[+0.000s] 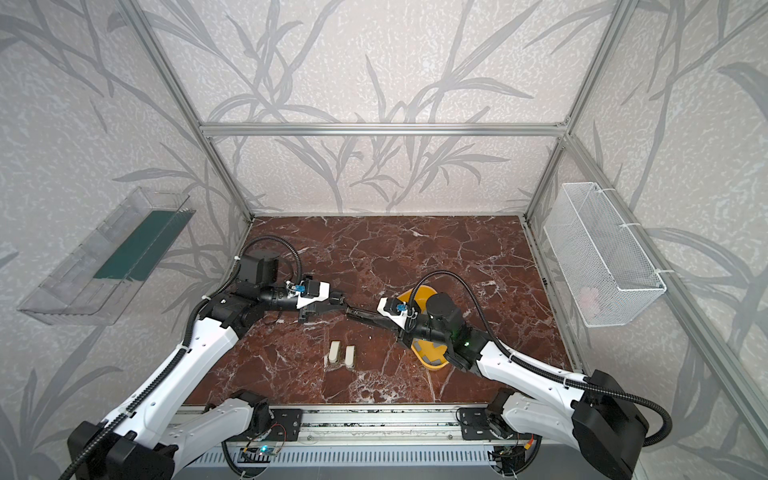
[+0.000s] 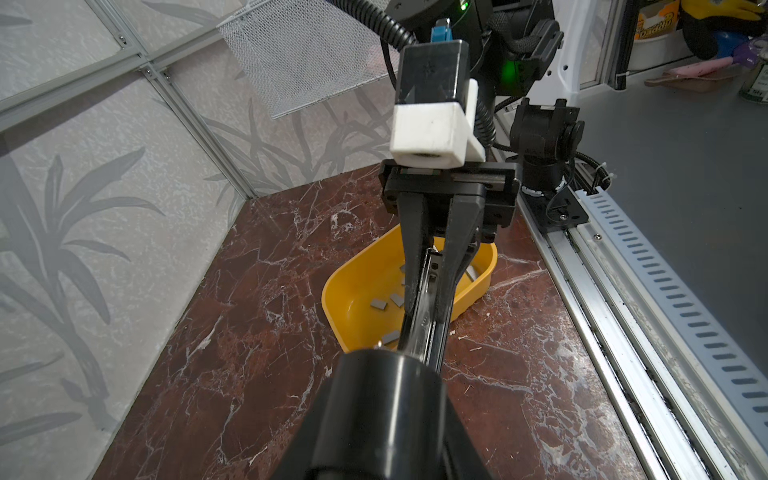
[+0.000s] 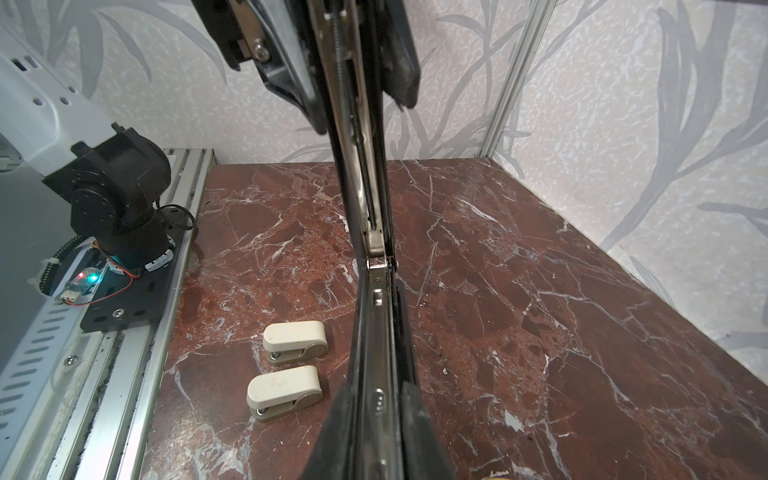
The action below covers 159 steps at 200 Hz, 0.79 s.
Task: Load the staples into the stapler
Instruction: 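Pull the stapler apart, left gripper drawing back while right gripper holds the top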
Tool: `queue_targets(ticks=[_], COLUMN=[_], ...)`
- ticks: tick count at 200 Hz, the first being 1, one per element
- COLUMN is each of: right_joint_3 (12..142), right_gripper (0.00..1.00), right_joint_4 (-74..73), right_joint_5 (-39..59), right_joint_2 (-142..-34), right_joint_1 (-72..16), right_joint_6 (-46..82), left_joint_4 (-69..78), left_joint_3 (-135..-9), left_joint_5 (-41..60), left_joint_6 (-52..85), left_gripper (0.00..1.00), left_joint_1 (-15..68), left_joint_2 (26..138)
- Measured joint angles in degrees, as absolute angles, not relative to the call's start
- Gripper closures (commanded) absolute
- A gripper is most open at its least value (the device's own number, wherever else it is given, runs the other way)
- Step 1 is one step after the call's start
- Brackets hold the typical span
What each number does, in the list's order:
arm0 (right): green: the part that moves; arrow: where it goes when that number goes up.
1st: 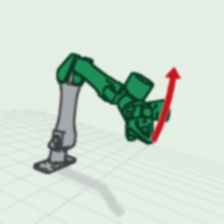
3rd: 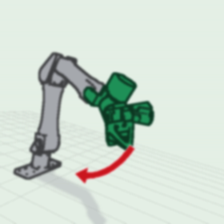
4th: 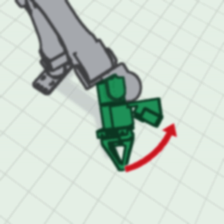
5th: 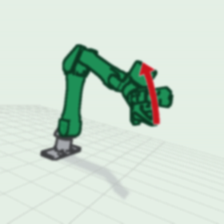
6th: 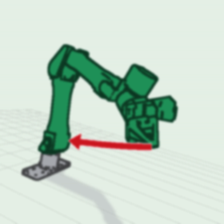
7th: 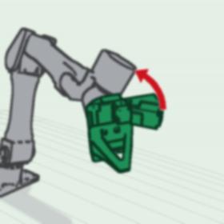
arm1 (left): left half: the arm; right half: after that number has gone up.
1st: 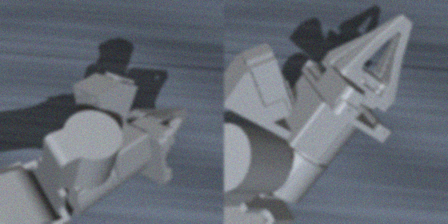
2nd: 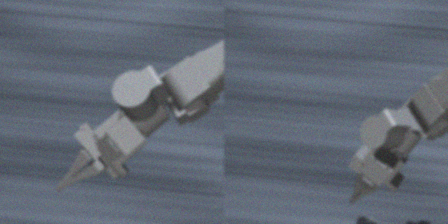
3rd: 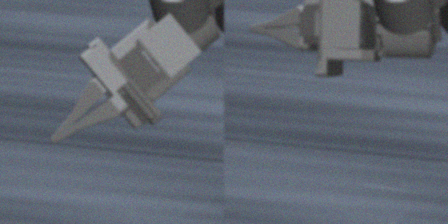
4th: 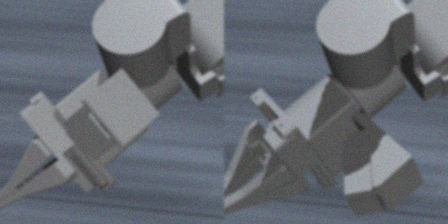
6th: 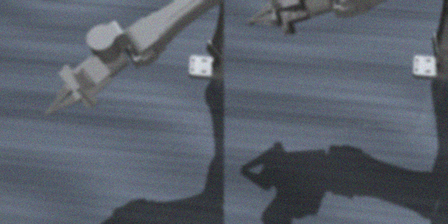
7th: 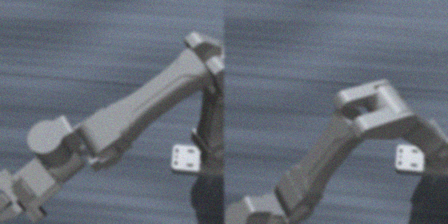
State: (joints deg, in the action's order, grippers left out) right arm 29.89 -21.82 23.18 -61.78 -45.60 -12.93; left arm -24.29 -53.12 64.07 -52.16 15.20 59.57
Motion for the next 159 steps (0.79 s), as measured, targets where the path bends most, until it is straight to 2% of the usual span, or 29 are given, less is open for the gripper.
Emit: queue_targets(ticks=[74, 159], right_joint_3=[28.51, 20.14], right_gripper=[1.00, 1.00], right_joint_4=[-23.31, -29.12], right_joint_5=[24.49, 25.91], right_joint_2=[-60.07, -51.27], right_joint_1=[-44.16, -40.49], right_joint_6=[-11.42, -7.40], left_joint_4=[-20.23, -16.14], left_joint_3=[-51.86, -51.27], left_joint_5=[69.41, 74.13], left_joint_6=[-47.51, -43.20], left_gripper=[1.00, 1.00], left_joint_1=[10.72, 8.88], left_joint_2=[60.18, 62.43])
